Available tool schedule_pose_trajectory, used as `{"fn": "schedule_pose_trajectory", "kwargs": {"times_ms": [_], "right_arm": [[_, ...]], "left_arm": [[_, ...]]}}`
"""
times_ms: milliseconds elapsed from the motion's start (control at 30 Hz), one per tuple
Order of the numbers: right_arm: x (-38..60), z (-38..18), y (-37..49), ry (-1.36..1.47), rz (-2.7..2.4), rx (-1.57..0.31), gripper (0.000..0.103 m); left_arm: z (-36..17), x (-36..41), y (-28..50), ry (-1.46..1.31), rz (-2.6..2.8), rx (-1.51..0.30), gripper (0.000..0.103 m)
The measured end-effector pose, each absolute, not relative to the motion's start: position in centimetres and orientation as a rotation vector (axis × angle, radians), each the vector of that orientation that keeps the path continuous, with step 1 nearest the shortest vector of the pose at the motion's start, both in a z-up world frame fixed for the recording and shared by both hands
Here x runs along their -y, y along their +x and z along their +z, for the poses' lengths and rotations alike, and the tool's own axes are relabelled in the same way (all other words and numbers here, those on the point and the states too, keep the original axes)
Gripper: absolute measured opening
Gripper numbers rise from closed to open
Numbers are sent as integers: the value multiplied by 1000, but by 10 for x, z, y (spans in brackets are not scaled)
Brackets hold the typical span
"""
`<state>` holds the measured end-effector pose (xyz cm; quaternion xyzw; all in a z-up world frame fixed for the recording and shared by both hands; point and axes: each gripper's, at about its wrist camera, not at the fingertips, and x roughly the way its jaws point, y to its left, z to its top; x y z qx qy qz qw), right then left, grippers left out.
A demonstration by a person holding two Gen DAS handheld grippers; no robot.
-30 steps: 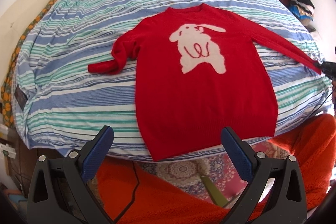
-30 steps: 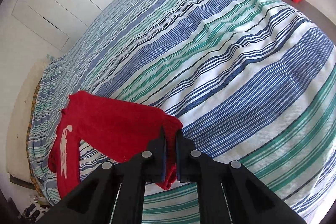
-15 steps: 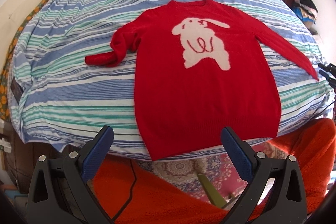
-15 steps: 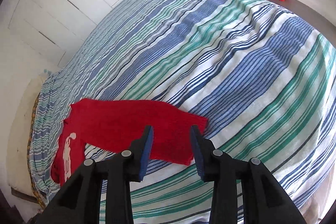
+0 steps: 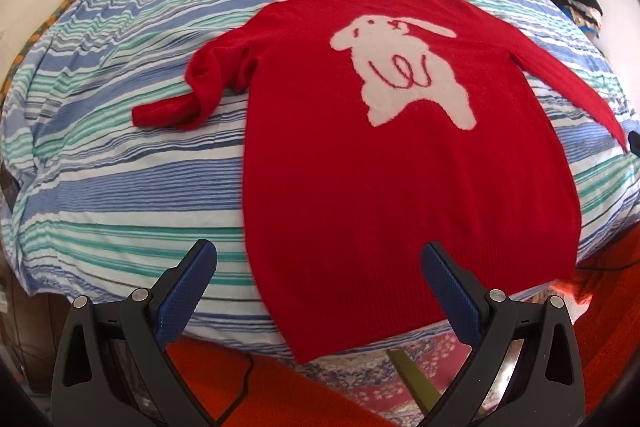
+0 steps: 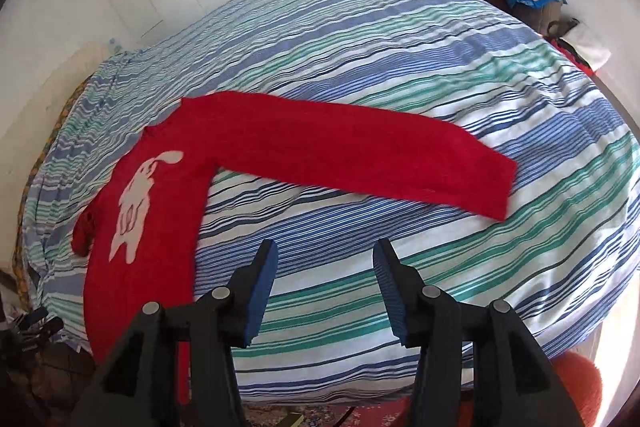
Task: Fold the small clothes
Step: 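Reach the left tool to the other sleeve cuff and close on it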
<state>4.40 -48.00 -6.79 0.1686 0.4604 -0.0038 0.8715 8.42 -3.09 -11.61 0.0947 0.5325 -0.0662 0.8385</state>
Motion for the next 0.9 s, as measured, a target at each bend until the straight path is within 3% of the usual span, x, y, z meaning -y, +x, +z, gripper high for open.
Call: {"fn": "schedule_pose_trajectory", "kwargs": {"times_ms": [200,400,500,667,800,867,900], "right_arm": [[343,-91,45,248,288,-1025,50],[315,-143,43,155,274,-1221,50],[319,-149,41,164,268,-1234,50],[315,-148,40,155,257,-1231,53],[314,-150,42,149,260,-1221,56],[314,-151,43,150,260,-1220,57],[314,-152,43,151,259,-1219,57]], "left_arm": [[-181,64,94,307,-177,-1175,102],[-190,34,76,216,-188,-1226,103],[-181,17,68,221,-194,-1255,103],[-130,-60,88,186,-46,-1076,102],[-130,-108,133,301,-13,-999,101],[-144,-109,155,474,1,-969,93],[-151,-109,166,540,7,-964,82]]}}
